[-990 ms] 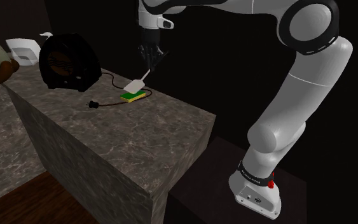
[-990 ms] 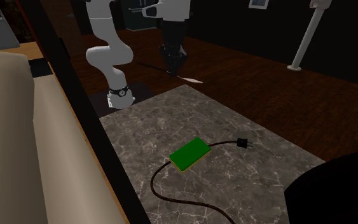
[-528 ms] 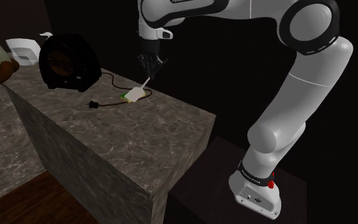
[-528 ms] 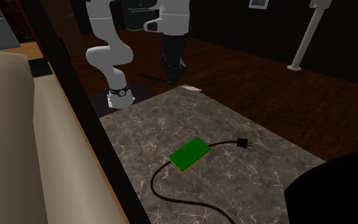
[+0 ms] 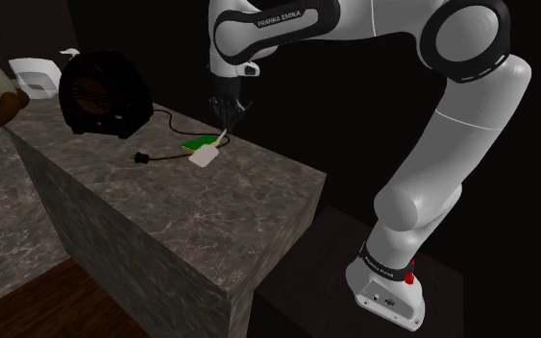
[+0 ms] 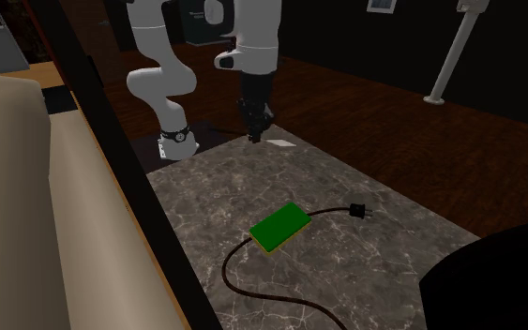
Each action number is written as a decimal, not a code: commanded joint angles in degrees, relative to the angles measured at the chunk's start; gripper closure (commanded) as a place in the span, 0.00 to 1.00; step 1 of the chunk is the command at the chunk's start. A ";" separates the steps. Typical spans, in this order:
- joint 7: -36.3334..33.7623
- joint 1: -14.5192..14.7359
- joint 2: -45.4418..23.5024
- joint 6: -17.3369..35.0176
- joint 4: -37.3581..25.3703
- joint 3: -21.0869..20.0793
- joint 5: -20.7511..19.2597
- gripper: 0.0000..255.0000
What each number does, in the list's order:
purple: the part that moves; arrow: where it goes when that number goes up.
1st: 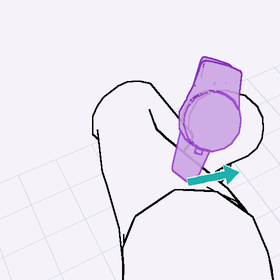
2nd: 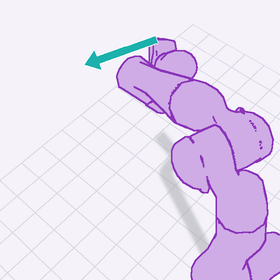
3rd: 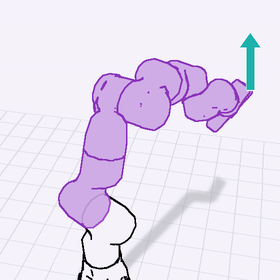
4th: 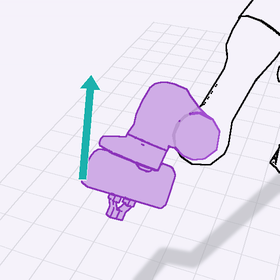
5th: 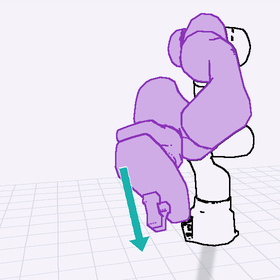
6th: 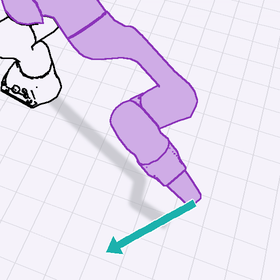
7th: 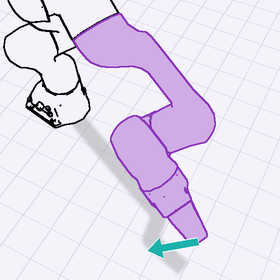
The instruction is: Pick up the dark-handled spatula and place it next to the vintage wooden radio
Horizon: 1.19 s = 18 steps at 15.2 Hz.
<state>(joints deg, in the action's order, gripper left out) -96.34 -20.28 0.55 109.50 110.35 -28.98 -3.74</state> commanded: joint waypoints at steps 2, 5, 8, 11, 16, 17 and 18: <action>-0.39 0.06 -0.58 2.32 1.81 -0.07 -0.36 1.00; -0.78 0.10 -1.20 4.53 3.50 -0.10 -0.76 1.00; -1.22 0.15 -1.94 6.73 5.07 -0.13 -1.24 1.00; -1.73 0.20 -2.80 8.91 6.53 -0.15 -1.81 1.00; -2.72 0.33 -4.48 12.49 8.70 -0.12 -2.99 1.00; -2.94 0.36 -4.86 13.20 9.10 -0.10 -3.26 1.00; -3.17 0.39 -5.25 13.90 9.48 -0.08 -3.54 1.00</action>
<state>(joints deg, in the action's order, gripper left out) -99.19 -19.94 -4.23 122.46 119.32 -29.07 -6.92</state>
